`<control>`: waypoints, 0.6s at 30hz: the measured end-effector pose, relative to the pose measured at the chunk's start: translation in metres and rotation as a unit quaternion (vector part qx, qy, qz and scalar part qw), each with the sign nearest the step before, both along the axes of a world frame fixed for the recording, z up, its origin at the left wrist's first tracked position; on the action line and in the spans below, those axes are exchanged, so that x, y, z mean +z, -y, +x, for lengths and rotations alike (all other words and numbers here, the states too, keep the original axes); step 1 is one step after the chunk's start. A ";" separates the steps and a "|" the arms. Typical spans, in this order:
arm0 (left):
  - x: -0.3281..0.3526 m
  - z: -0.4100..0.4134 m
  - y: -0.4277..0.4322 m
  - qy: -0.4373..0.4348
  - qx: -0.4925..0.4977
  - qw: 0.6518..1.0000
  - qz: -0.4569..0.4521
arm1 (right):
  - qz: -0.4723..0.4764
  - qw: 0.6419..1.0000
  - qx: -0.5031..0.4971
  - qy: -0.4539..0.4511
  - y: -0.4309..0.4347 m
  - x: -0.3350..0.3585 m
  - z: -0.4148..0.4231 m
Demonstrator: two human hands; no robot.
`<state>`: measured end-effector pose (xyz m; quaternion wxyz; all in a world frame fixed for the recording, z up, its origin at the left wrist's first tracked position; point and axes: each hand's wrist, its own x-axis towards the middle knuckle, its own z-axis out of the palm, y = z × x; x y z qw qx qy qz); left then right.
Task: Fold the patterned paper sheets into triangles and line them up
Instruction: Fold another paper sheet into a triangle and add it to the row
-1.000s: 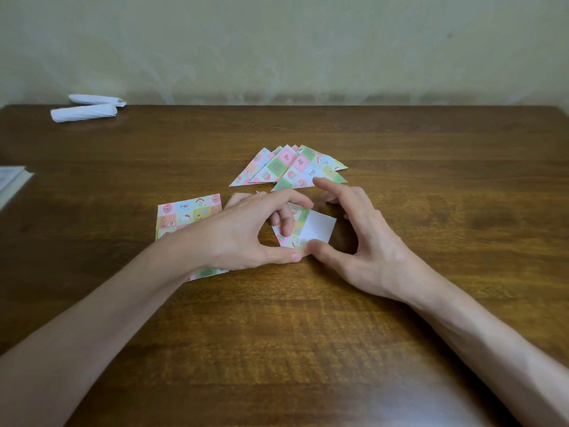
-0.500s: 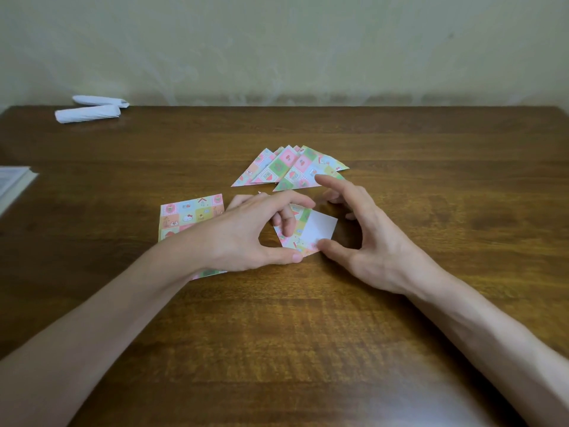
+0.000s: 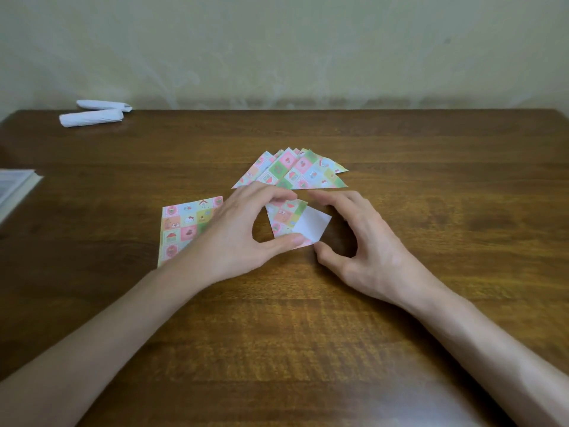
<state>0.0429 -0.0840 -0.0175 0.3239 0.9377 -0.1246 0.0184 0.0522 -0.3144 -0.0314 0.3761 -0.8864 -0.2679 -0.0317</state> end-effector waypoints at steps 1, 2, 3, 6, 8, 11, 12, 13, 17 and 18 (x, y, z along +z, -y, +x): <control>-0.002 -0.001 0.003 0.018 0.018 0.999 0.021 | -0.004 1.000 0.000 0.008 0.000 0.000 -0.001; -0.004 -0.003 0.006 0.031 0.028 0.998 0.039 | -0.007 1.000 -0.001 0.015 0.000 0.000 -0.002; -0.005 -0.004 0.008 0.040 0.030 0.997 0.052 | -0.013 1.000 -0.005 0.025 -0.001 0.000 -0.002; -0.002 -0.007 0.010 0.028 0.028 0.998 0.054 | -0.039 0.997 -0.032 0.063 0.000 0.000 -0.002; 0.004 -0.007 0.008 -0.011 0.021 0.999 0.044 | -0.050 0.995 -0.047 0.067 0.002 0.000 0.000; 0.008 -0.008 0.005 -0.046 -0.016 0.999 0.022 | -0.057 0.995 -0.051 0.059 0.005 -0.001 0.002; 0.009 -0.009 0.004 -0.051 -0.032 0.998 0.010 | -0.056 0.996 -0.050 0.056 0.005 0.000 0.002; 0.010 -0.010 0.003 -0.058 -0.050 0.997 -0.005 | -0.053 0.996 -0.045 0.053 0.006 0.001 0.002; 0.010 -0.012 0.002 -0.075 -0.114 0.988 -0.070 | -0.052 0.998 -0.012 0.039 0.006 0.004 0.000; 0.011 -0.013 0.004 -0.070 -0.113 0.988 -0.084 | -0.055 0.998 -0.006 0.039 0.005 0.005 0.000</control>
